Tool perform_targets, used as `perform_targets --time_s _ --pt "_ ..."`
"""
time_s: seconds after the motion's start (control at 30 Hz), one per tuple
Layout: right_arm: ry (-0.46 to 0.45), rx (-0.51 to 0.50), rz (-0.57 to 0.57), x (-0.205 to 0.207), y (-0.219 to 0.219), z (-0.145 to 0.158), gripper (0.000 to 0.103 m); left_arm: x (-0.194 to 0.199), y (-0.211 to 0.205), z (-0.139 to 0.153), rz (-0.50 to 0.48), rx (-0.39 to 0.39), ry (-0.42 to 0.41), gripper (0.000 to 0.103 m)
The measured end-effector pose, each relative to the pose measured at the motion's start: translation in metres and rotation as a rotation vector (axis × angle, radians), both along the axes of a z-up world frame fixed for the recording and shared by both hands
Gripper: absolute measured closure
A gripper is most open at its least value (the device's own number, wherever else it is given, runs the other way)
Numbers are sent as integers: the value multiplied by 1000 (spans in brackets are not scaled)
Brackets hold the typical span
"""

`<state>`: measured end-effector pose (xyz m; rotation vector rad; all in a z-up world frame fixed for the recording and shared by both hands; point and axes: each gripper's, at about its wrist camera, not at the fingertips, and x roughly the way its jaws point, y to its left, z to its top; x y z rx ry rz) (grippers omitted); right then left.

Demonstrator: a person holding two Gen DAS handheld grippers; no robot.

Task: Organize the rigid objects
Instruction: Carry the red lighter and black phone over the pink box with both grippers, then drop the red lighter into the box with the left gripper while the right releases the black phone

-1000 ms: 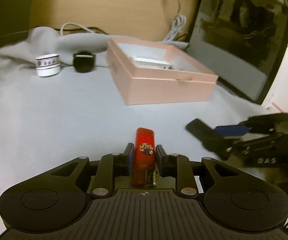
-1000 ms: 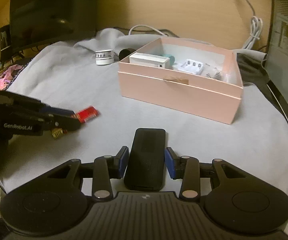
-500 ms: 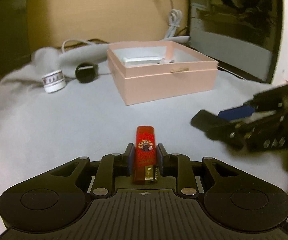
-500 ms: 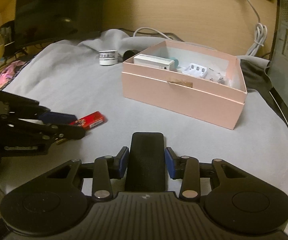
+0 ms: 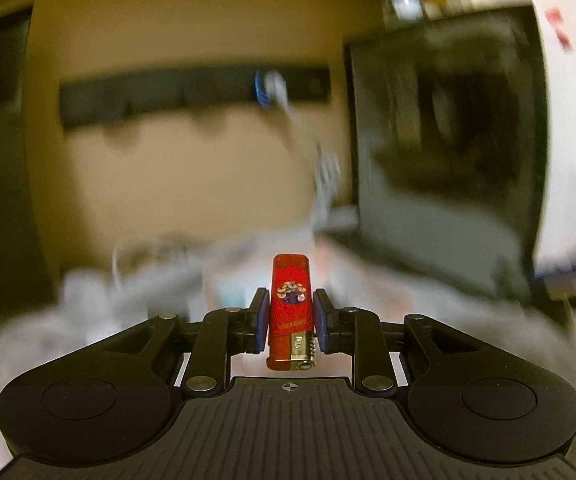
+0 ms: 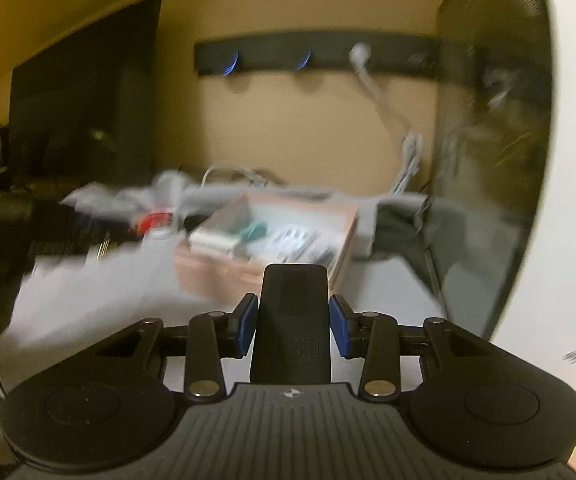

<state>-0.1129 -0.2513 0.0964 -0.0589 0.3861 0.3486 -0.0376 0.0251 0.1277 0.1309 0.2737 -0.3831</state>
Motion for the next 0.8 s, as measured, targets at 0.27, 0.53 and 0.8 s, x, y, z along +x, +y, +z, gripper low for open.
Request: perform_targets --time_s 0.27,0.53,0.8 --pt "43 -16 -17 -1 -1 -11 65 142 6 -4 32 -286 267 79" --pt "95 39 -48 25 -16 -2 65 89 55 -57 43 -278 298 79" --pt "89 82 -89 152 21 65 55 65 129 -73 238 -331 344 79"
